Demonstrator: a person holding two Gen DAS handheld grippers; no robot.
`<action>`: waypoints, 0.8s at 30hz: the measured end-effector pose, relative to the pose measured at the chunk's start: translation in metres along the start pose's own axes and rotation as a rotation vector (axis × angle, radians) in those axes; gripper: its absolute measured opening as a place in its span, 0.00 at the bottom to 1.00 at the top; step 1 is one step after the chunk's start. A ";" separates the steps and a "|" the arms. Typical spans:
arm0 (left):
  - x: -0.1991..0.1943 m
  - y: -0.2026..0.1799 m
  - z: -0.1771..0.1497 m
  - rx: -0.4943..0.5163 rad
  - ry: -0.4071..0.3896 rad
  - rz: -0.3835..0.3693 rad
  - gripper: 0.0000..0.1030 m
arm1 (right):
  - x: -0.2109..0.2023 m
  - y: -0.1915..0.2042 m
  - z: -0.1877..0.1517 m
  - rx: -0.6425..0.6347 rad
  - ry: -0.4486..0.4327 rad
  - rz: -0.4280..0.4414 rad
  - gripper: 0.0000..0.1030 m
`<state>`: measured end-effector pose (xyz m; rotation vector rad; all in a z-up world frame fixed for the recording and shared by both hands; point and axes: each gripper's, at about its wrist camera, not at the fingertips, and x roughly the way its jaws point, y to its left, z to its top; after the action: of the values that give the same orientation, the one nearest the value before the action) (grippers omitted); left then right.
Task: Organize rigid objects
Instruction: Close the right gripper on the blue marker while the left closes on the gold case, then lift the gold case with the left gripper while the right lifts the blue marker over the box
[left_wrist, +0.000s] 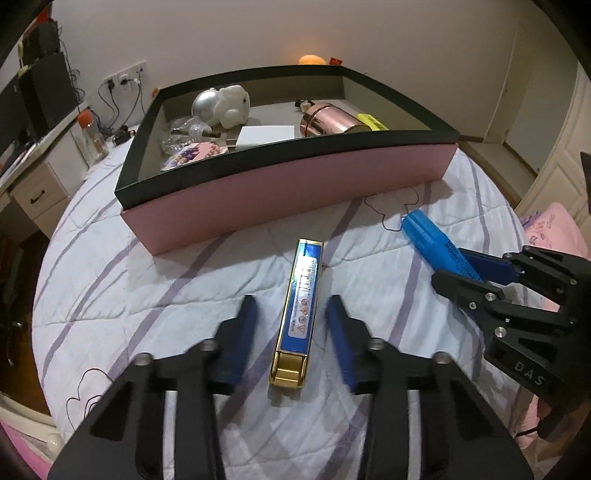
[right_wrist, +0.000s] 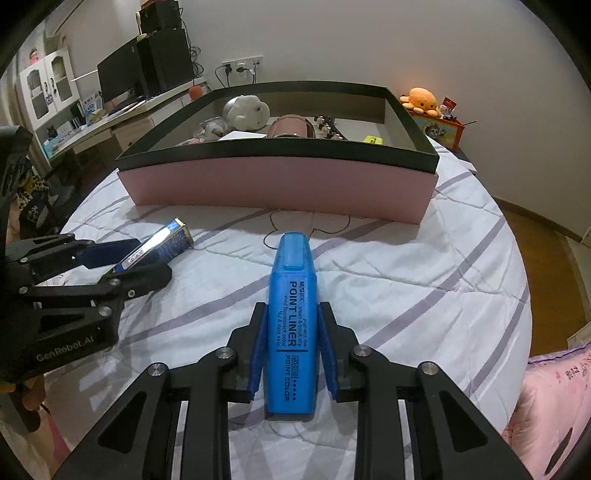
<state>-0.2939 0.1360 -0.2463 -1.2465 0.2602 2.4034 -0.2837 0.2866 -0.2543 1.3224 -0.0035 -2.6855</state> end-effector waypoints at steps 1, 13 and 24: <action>0.000 0.000 0.000 -0.003 0.001 0.002 0.24 | 0.000 0.000 0.000 0.001 -0.001 0.000 0.26; -0.003 -0.010 -0.007 -0.018 0.002 0.016 0.17 | 0.005 0.003 0.004 -0.004 -0.007 -0.017 0.28; -0.006 -0.014 -0.007 -0.004 -0.010 0.042 0.15 | 0.004 0.005 0.002 -0.016 -0.020 -0.026 0.26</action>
<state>-0.2795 0.1449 -0.2452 -1.2420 0.2813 2.4467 -0.2871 0.2808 -0.2563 1.2999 0.0325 -2.7142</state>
